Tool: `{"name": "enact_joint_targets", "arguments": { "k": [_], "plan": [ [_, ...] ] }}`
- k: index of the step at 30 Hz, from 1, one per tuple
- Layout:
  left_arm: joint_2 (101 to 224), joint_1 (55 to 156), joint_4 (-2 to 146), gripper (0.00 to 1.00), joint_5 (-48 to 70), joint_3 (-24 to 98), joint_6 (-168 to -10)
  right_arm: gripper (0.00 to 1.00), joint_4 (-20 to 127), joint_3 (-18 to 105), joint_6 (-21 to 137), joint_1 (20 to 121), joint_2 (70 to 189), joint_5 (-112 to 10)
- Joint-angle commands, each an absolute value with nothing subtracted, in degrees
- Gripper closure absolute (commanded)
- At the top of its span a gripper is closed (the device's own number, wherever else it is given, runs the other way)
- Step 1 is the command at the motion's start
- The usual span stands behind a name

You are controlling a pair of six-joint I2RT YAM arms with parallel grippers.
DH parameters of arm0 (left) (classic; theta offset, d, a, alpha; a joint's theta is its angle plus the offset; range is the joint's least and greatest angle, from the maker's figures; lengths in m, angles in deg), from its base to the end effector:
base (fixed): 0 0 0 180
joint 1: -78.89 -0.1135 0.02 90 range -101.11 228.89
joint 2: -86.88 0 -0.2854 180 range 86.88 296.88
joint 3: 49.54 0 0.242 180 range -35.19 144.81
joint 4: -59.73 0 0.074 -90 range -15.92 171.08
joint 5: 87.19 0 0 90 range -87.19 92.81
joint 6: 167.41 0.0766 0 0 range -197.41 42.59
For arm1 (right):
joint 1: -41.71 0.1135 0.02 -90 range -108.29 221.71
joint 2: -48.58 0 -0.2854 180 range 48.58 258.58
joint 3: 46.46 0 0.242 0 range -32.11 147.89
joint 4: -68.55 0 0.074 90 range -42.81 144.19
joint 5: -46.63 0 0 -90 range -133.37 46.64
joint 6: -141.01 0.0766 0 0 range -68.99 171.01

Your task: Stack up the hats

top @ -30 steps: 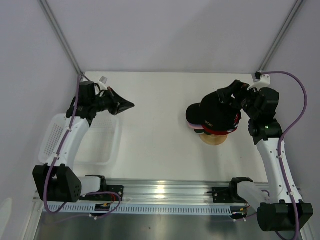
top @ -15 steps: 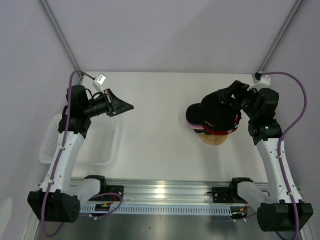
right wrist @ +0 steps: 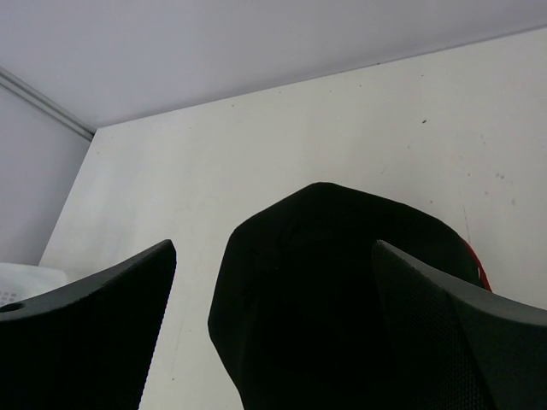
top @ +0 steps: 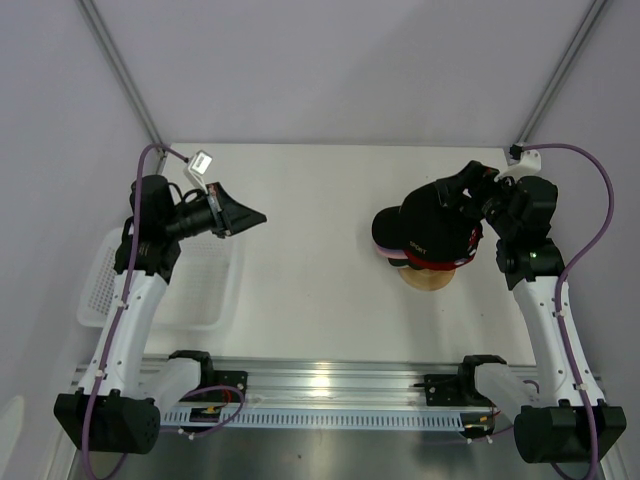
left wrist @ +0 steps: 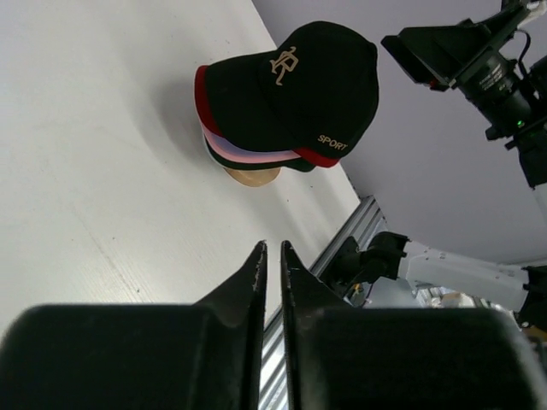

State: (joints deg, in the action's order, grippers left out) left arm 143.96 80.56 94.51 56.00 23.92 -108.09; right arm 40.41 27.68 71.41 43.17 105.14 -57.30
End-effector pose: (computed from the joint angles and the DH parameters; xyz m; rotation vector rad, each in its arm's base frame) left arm 0.2090 -0.0674 0.3835 0.1817 1.9411 -1.2501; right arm 0.2387 0.0245 0.3976 0.1138 1.7717 0.4901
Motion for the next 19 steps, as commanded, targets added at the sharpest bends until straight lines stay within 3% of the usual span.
{"name": "enact_joint_targets", "arguments": {
  "k": [1,4,8,10,13,19],
  "plan": [
    [142.95,80.12,95.17,0.84,53.09,24.84,-105.63,0.01,41.80,27.66,69.64,43.56,103.69,-56.02],
    [143.74,80.12,95.52,0.63,51.95,25.71,-105.54,0.00,41.10,27.31,68.50,43.56,103.16,-55.06],
    [144.18,80.12,95.27,0.47,51.68,26.42,-105.80,0.01,42.41,27.39,69.02,43.56,103.34,-52.95],
    [143.92,80.12,95.61,0.33,51.24,26.07,-105.10,0.01,42.24,27.66,68.94,43.56,103.60,-53.30],
    [143.57,80.12,96.32,0.27,51.41,26.16,-104.31,0.00,40.57,28.27,68.85,43.56,103.25,-53.30],
    [143.39,80.12,96.67,0.25,51.77,26.07,-103.96,0.00,38.46,27.22,68.32,43.56,100.01,-48.38]
  ]
}}
